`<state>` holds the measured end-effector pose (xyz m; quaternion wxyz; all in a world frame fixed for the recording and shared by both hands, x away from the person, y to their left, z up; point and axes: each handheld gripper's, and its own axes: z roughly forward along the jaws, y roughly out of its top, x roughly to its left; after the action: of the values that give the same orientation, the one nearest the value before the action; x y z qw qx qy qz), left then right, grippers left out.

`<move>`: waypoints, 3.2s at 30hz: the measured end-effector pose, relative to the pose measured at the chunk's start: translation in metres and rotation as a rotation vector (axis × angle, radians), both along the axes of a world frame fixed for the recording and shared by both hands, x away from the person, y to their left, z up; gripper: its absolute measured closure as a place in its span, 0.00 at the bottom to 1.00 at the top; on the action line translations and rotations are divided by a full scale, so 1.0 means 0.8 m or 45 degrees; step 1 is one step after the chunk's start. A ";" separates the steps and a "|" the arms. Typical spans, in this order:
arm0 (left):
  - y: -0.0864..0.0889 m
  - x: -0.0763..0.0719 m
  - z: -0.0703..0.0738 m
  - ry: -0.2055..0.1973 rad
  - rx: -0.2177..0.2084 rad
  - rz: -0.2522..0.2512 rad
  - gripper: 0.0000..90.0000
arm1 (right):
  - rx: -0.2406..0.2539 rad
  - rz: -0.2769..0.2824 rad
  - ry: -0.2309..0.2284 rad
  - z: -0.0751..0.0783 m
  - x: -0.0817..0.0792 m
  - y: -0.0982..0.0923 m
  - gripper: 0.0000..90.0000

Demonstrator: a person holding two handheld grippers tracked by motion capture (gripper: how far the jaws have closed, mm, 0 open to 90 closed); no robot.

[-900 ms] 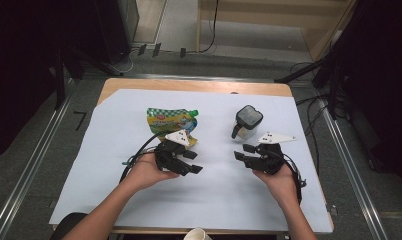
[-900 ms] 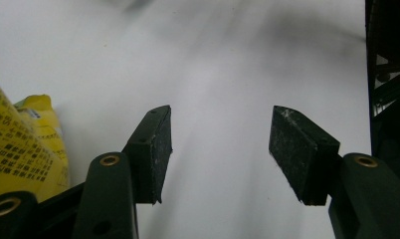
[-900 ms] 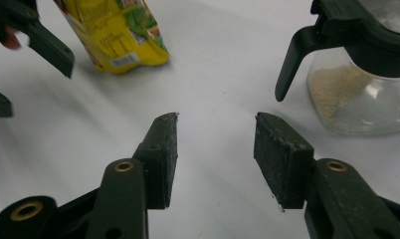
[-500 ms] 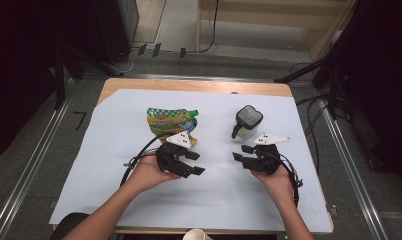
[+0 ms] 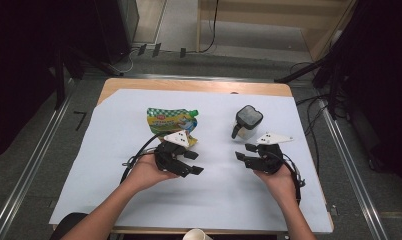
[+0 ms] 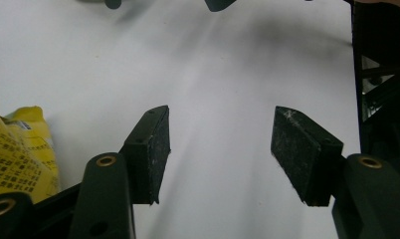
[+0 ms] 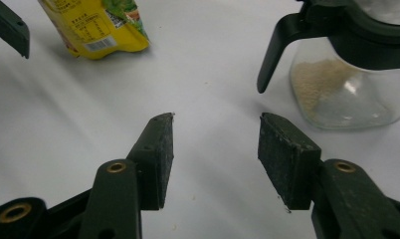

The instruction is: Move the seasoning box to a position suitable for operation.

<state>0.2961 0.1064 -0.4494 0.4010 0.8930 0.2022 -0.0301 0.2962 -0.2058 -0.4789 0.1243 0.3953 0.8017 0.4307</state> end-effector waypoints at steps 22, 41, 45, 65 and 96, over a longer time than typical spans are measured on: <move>0.004 0.000 0.005 0.001 -0.019 -0.020 0.47 | -0.002 -0.138 0.005 0.004 0.032 -0.032 0.53; 0.013 0.000 0.009 -0.019 -0.053 0.017 0.48 | -0.019 -0.235 -0.004 -0.018 0.086 -0.035 0.33; 0.017 -0.002 0.007 -0.008 -0.050 0.023 0.48 | -0.001 -0.242 -0.007 -0.025 0.095 -0.041 0.30; 0.033 -0.017 0.001 -0.025 -0.032 0.091 0.49 | -0.011 -0.233 -0.050 -0.049 0.133 -0.016 0.12; 0.040 -0.017 0.000 -0.011 -0.052 0.107 0.49 | 0.017 -0.298 -0.129 -0.052 0.137 -0.002 0.16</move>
<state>0.2823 0.1385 -0.4497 0.4209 0.8755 0.2369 -0.0133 0.4057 -0.2077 -0.5209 0.2114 0.4649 0.7400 0.4378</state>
